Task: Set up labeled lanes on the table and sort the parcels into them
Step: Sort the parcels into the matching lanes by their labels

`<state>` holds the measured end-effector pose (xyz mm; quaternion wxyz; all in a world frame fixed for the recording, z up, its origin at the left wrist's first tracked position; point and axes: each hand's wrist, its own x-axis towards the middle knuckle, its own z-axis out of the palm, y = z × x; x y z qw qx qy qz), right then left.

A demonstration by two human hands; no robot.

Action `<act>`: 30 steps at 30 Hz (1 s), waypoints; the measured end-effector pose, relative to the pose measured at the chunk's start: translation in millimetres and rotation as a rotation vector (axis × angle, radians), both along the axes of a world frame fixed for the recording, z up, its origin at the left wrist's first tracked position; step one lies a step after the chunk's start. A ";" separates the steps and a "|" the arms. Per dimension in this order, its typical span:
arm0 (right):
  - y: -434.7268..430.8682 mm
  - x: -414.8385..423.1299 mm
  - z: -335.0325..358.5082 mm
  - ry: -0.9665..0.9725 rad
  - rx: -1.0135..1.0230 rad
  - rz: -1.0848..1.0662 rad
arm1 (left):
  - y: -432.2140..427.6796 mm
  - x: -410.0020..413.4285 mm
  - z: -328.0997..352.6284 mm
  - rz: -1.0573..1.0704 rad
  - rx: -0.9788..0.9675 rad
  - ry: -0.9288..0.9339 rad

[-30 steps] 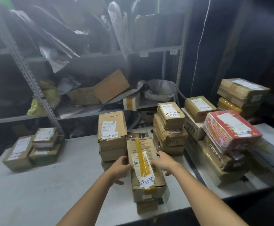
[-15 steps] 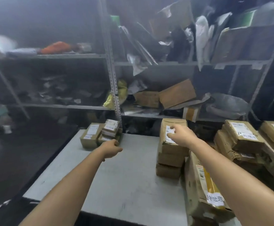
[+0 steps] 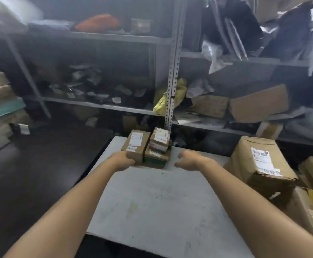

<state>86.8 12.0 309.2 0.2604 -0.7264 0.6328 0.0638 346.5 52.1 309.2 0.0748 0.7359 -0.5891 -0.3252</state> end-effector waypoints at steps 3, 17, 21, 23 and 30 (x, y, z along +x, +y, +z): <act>-20.7 17.4 -19.0 -0.030 0.014 -0.042 | -33.8 10.2 -19.5 0.027 -0.011 0.024; -201.2 28.9 -139.4 -0.578 0.007 -0.529 | -224.2 -21.8 -112.3 0.260 -0.013 0.234; -249.2 33.9 -168.9 -0.680 0.000 -0.685 | -282.6 -33.1 -138.5 0.279 0.012 0.340; -265.7 37.5 -182.3 -0.723 0.012 -0.748 | -305.1 -36.9 -151.9 0.262 0.027 0.367; -286.3 61.4 -223.1 -0.903 0.067 -0.881 | -342.5 -42.3 -192.5 0.150 0.132 0.461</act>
